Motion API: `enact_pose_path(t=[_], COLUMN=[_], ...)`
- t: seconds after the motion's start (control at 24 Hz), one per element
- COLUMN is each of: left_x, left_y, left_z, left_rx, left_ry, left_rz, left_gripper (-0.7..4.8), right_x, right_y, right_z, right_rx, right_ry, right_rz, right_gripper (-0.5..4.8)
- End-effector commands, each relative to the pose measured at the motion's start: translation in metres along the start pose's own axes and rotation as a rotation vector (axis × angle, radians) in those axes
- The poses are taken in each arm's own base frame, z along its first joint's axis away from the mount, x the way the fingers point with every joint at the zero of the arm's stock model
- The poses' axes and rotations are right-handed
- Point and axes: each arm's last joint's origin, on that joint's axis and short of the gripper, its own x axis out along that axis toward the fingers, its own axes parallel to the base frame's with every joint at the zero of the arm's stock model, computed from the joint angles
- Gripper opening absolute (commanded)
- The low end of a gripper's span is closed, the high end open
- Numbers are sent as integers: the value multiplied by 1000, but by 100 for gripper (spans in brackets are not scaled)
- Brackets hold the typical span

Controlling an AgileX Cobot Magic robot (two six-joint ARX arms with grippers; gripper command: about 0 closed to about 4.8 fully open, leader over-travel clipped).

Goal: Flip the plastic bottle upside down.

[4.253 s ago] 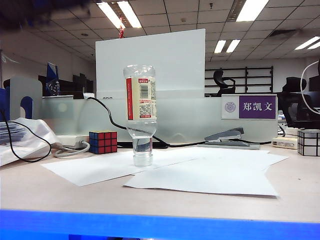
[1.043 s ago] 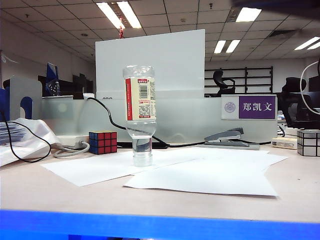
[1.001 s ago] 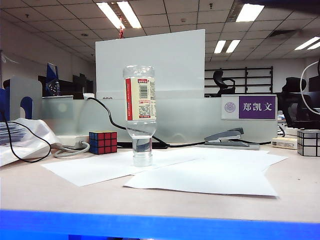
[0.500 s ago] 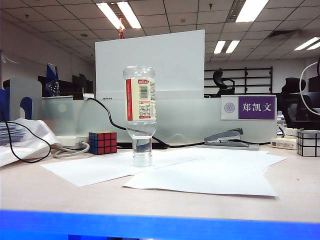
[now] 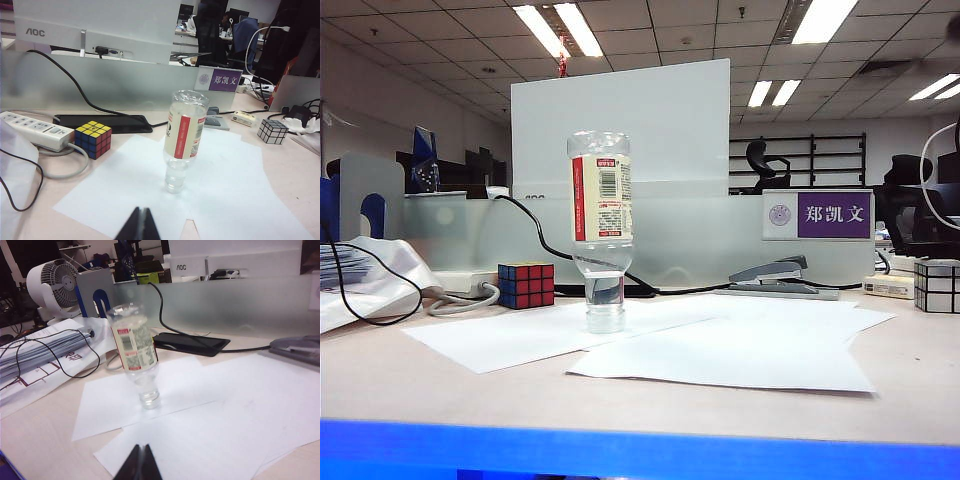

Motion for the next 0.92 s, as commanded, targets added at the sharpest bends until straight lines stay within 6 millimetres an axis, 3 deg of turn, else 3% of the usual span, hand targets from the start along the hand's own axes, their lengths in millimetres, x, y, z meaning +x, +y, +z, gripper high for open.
enact_pose_path(t=[0.04,0.38,0.92], left_x=[0,0,0], left_y=[0,0,0], left_z=[1,0,0], left_rx=[-8,-69,-66], left_ry=[-11,3,3], left_rz=[-4,-2,-4], left_gripper=[-5,-5,-5], right_x=[6,12,11], right_y=[-1,-5,-7], right_z=[-8,-35,-46], right_rx=[15,6,-11], right_ry=[-73,-9,100], right_rz=[8,-25,-36], right_gripper=[-5,-5,-5])
